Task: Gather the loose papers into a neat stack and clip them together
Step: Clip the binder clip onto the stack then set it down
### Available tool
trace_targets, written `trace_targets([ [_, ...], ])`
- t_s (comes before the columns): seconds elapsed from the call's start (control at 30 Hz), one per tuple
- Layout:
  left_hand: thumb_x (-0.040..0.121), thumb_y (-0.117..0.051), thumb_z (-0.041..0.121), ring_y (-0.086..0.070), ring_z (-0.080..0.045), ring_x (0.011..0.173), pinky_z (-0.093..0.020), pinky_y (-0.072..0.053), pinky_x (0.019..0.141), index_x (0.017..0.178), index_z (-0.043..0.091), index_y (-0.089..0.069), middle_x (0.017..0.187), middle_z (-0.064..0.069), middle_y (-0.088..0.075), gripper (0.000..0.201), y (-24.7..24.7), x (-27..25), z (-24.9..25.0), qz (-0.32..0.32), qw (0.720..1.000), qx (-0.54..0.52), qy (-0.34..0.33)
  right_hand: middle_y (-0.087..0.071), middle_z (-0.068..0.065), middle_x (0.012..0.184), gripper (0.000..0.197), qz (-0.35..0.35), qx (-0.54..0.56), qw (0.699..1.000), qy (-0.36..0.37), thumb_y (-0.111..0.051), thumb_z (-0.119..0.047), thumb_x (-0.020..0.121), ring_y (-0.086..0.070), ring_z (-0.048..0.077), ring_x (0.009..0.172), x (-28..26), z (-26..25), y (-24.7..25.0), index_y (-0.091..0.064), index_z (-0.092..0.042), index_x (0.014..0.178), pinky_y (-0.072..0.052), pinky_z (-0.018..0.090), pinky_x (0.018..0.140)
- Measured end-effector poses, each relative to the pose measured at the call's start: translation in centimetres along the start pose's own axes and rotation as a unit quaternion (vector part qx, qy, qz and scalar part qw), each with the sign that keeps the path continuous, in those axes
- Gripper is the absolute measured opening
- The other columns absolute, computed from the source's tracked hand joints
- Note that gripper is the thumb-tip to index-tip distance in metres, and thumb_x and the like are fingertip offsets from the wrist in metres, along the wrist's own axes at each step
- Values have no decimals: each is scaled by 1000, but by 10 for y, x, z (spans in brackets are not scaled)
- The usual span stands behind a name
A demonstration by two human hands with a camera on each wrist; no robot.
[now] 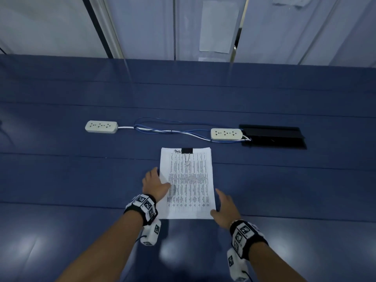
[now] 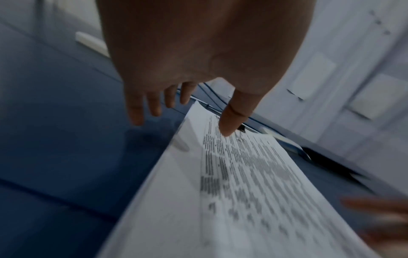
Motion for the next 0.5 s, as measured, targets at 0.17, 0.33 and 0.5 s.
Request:
trace_targets([
  [0.17,53,-78,59,-29,-35,133,-52,-47,99,152,30,1,144,-7,-27,130,-16,-52,-31,-100,966,232,-52,-29,7,145,111,-7,-109,994,23,-69,-30,70,-37,30,129,-4,-7,-27,2,-35,155,-45,44,102],
  [0.33,57,-82,37,-40,-28,113,-41,-53,85,149,27,-6,125,-6,-36,120,-36,-58,-46,-53,973,214,-71,-31,8,139,103,40,-201,979,19,-68,-20,77,-44,28,121,-1,-19,-45,-1,-31,155,-54,39,87],
  [0.5,65,-77,26,-47,-30,110,-41,-52,85,144,22,-16,123,-8,-43,100,-18,-34,-45,-24,983,169,-65,-39,7,130,96,54,-226,972,40,-67,-26,78,-45,26,116,15,-43,-44,-7,-31,153,-53,37,79],
])
Point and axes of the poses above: each hand's wrist, its own x-axis towards the middle knuckle, its own y-axis out of the back of the hand, z = x × y, the point moved 2 cm from there along x, towards the middle knuckle
